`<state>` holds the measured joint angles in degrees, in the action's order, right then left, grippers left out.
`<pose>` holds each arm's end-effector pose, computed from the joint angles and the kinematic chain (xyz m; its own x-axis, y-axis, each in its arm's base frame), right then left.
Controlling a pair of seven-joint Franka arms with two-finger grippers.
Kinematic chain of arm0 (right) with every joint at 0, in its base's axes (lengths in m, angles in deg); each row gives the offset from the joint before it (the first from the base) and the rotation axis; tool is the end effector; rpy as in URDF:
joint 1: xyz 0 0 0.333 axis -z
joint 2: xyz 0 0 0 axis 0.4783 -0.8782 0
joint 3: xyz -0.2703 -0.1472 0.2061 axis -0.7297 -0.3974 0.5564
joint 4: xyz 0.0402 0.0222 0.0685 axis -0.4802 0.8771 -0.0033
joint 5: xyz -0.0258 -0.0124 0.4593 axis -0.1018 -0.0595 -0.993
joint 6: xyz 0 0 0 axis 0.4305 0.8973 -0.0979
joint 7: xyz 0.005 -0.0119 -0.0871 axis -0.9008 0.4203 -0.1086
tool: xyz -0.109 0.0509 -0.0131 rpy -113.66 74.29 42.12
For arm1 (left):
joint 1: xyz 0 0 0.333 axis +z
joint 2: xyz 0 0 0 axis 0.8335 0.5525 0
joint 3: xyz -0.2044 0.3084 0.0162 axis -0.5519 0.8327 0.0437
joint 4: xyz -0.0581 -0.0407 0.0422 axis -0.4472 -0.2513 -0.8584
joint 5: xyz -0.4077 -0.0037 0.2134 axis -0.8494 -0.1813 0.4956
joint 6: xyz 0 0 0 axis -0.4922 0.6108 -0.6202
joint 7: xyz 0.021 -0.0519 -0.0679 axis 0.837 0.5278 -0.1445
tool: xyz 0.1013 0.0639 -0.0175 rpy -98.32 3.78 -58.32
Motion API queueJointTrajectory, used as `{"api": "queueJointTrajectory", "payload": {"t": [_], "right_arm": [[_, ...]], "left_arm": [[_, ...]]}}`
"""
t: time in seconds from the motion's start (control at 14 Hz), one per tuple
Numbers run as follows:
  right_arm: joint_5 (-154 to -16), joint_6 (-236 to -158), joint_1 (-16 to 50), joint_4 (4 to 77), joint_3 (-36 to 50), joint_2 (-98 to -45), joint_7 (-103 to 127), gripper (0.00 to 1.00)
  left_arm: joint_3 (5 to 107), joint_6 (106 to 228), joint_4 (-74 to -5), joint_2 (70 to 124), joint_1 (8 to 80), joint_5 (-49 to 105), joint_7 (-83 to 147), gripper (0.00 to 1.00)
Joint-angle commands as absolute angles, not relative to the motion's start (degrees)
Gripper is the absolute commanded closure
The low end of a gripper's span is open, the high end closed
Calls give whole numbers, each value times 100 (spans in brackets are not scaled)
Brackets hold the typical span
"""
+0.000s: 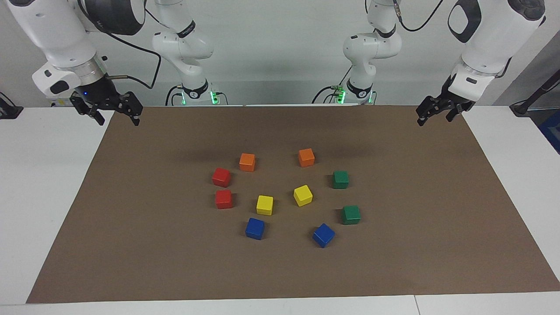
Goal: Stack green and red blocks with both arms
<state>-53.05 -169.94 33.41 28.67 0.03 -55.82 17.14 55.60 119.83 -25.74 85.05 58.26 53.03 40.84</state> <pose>0.6176 -0.0525 0.6536 0.9993 -0.0282 -0.0233 -0.0277 -0.9993 0.0243 0.6065 -0.0207 0.6373 0.9959 0.0821 -0.0380 0.0820 -0.9966 -0.0041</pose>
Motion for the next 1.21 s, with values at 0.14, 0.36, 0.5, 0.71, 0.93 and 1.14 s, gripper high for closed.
{"api": "queueJointTrajectory", "payload": {"t": [0.14,0.36,0.5,0.71,0.93,1.14], "right_arm": [[-5389,-16942,3376,2985,30,-5488,1579,0],[-5389,-16942,3358,3047,38,-5461,1614,0],[-5398,-17186,3140,3318,204,-5356,2164,0],[-5398,-18125,2411,4011,223,-5241,3448,0],[-5398,-18760,2164,4461,232,-5346,3863,0],[-5398,-19182,1804,4629,232,-5618,4450,0]], "left_arm": [[5501,11980,-2547,8468,5910,5276,4174,0],[5501,12076,-2591,8442,5884,5268,4130,0],[5510,12094,-2670,8415,5919,5067,4148,0],[5519,12522,-3011,8284,5893,5057,4139,0],[5466,13402,-3662,8204,5385,5057,4069,0],[5457,13719,-3751,8598,4945,5057,3938,0]]}}
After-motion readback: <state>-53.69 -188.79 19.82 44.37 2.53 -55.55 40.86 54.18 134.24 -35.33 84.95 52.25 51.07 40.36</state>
